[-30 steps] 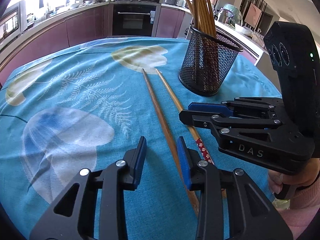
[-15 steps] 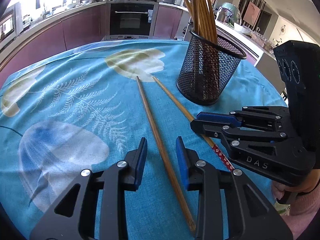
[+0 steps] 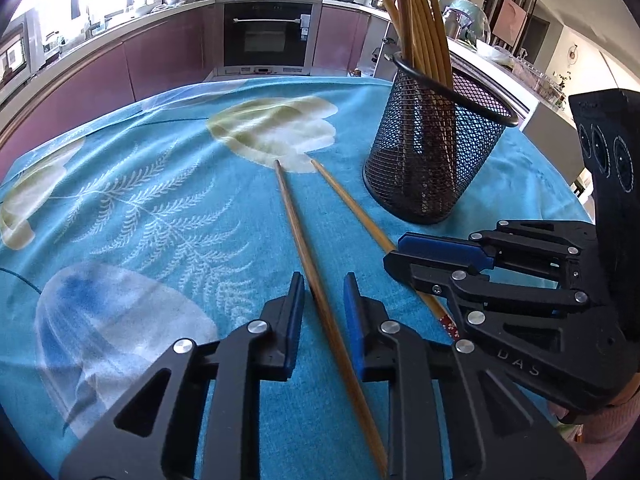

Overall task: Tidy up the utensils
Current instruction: 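Grasp a chopstick with the right gripper while the left gripper grasps the other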

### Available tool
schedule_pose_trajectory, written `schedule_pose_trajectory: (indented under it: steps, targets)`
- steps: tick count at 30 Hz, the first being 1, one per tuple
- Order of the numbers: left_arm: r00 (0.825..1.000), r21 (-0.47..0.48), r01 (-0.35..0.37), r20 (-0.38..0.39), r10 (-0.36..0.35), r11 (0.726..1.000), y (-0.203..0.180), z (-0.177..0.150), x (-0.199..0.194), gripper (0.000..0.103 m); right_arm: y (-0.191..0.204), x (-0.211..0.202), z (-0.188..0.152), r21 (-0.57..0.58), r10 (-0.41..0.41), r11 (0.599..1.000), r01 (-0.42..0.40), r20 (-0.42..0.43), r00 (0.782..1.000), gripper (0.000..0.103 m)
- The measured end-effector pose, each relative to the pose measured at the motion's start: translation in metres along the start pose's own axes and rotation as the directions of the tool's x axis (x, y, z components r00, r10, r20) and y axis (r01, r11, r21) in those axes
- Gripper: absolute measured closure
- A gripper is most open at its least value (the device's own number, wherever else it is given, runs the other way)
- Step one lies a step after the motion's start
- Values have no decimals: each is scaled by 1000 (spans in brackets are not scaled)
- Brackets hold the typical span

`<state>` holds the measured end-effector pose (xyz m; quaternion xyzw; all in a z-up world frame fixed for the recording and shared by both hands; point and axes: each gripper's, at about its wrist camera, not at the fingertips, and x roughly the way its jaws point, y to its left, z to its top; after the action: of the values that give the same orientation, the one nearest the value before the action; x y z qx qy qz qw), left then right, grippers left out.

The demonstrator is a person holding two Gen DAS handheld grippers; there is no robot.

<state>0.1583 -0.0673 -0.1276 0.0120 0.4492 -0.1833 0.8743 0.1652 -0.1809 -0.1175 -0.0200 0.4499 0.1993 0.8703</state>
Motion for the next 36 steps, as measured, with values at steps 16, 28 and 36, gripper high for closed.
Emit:
schedule_pose_trajectory:
  steps: [16, 28, 36]
  targets:
    - [1000, -39, -9, 8, 10, 999, 1, 1, 3, 92, -8, -3, -2, 46, 42, 998, -43, 5, 999, 97]
    - [1000, -68, 6, 26, -5, 998, 2, -1, -7, 94, -10, -15, -4, 57, 77, 995, -79, 34, 996, 97]
    - [998, -67, 14, 57, -10, 998, 0, -1, -22, 95, -11, -31, -5, 52, 110, 992, -114, 74, 991, 97]
